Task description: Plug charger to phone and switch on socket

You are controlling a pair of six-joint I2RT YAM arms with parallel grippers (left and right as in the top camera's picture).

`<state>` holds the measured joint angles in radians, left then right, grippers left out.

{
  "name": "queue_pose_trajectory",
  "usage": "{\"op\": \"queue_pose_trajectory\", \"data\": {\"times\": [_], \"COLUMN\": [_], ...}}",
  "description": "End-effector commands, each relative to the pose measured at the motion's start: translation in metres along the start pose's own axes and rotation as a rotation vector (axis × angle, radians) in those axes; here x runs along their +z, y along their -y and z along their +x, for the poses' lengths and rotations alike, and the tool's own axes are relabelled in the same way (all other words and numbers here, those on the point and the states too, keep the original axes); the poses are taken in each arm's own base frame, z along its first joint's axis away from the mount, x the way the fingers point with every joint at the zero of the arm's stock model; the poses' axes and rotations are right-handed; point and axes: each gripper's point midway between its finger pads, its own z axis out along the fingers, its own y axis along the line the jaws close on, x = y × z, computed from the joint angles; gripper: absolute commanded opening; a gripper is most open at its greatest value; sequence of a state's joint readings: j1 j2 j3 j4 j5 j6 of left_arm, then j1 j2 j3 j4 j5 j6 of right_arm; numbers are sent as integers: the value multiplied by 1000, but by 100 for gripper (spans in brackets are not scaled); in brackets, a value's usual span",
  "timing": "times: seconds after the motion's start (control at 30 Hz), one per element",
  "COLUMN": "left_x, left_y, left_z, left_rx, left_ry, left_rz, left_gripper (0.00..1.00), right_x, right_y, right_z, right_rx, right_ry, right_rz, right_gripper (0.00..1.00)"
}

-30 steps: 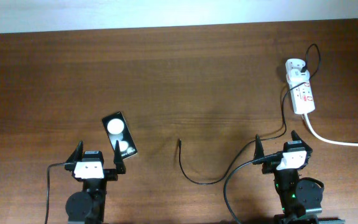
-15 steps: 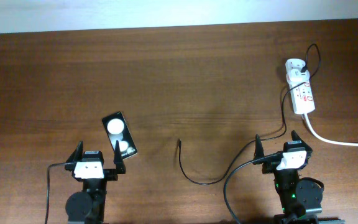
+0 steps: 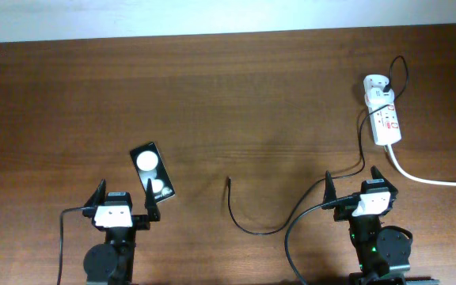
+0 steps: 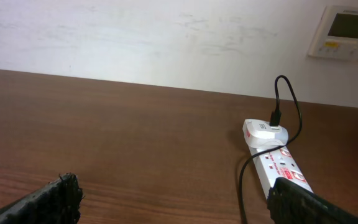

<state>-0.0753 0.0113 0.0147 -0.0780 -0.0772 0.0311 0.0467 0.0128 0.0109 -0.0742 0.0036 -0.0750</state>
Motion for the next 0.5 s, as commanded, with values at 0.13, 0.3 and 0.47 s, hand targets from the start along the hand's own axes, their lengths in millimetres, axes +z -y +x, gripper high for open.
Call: {"op": "queue_pose_trajectory", "data": {"times": [0.13, 0.3, 0.47], "left_x": [0, -2, -13], "left_y": [0, 0, -2], "left_z": [-2, -17, -38], "left_rx": [14, 12, 13], "left_ry": [13, 42, 27], "left_rz": [4, 3, 3], "left_gripper": [99, 99, 99], "right_x": [0, 0, 0], "right_y": [2, 2, 2], "right_z": [3, 3, 3], "right_rx": [3, 3, 3], "right_ry": [-8, -8, -8], "right_rz": [14, 14, 14], "right_gripper": [99, 99, 99]}}
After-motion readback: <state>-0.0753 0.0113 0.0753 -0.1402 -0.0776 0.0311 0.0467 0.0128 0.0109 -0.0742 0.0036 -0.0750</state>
